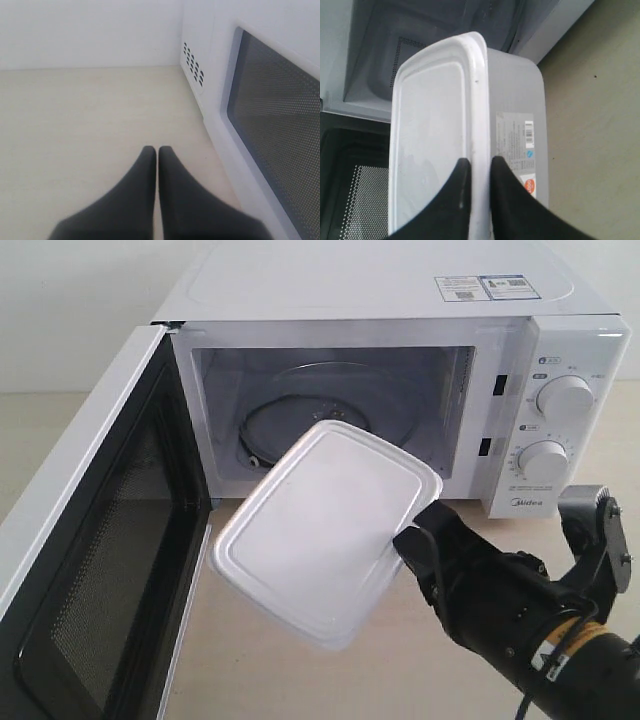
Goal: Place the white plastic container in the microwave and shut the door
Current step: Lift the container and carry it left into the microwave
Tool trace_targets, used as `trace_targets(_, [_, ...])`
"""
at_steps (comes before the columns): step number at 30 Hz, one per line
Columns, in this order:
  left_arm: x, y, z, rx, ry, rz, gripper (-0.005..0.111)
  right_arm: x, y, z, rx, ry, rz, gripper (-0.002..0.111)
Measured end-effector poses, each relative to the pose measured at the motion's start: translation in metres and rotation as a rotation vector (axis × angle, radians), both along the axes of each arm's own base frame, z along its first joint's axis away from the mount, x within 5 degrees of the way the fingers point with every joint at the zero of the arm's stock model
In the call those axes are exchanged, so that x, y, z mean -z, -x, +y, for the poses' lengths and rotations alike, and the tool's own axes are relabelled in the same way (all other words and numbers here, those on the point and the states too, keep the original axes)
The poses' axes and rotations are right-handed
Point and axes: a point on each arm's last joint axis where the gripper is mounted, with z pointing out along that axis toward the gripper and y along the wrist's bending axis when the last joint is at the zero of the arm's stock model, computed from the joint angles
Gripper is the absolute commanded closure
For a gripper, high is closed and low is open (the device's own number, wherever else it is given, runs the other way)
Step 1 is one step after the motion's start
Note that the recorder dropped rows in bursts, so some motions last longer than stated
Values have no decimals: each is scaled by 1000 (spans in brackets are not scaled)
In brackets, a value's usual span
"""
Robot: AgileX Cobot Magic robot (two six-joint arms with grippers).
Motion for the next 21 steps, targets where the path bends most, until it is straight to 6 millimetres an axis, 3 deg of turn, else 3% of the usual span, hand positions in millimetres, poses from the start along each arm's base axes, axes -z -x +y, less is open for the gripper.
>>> trace_targets(12, [0, 0, 0, 0, 0, 0, 103, -14, -21, 17, 67, 7, -3, 108])
trace_targets(21, [0, 0, 0, 0, 0, 0, 103, 4, -43, 38, 130, 6, 30, 108])
